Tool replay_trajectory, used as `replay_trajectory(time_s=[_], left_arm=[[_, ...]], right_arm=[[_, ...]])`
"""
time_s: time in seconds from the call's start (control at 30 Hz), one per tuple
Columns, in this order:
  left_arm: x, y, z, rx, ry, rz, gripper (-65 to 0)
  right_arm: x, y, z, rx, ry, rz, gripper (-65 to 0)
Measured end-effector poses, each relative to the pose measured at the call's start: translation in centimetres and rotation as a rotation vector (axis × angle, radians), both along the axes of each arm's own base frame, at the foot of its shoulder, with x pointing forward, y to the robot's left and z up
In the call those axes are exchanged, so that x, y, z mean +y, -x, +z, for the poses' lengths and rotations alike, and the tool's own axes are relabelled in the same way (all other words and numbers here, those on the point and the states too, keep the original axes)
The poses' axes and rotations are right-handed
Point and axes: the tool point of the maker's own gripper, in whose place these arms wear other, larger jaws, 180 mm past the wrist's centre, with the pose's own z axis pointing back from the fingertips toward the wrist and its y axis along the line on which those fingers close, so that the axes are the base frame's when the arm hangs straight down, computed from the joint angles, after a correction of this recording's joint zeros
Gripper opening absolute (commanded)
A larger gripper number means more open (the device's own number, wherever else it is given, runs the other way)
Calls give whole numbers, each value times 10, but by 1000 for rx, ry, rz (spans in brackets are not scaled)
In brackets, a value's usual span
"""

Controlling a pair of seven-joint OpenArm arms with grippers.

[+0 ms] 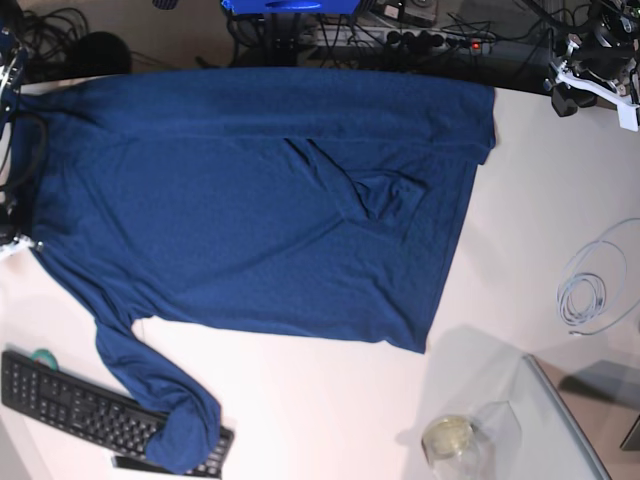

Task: Layout the t-shirt on the table in an organized manner, then fold the t-shirt properly
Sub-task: 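Lower the left gripper onto the opposite shirt edge and grasp it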

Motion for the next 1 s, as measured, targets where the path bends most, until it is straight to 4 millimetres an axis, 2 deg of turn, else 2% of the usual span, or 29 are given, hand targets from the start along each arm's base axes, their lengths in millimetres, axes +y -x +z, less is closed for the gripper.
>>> replay_trajectory(time_s=[0.13, 0.2, 0.33, 0.47, 0.57, 0.67, 0.7, 0.77, 0.87, 0.93, 1.0], left_arm=[[0, 1, -2, 0, 6, 4, -397], [0, 5, -11, 15, 29, 19, -397], [-1, 15, -23, 48, 60, 34, -397], [1, 14, -20, 47, 50, 29, -398], [0, 11, -6, 37, 8, -2, -398], [-2, -4, 12, -10, -33, -36, -398], [-7, -12, 13, -19, -37, -65, -398], [-24, -25, 9, -21, -17, -137, -398], [-65, -57, 1, -17, 21, -298, -400], [-90, -86, 2, -48, 12, -391, -402], [-104, -111, 4, -62, -40, -457, -410]], right_arm=[[-16, 6, -1, 18, 40, -108, -629], [-21, 12, -4, 34, 51, -146, -629], [-22, 17, -16, 25, 47, -177, -629], [-24, 16, -15, 26, 38, -189, -632], [-26, 13, -11, 6, 53, -185, -627], [-34, -1, 14, -93, 120, -149, -620], [-36, -3, 22, -113, 146, -133, -594], [-33, -5, 29, -140, 170, -108, -488], [-13, -2, 18, -120, 139, -88, -305], [-8, 0, 14, -100, 120, -84, -285], [-11, -4, 18, -101, 128, -82, -296]])
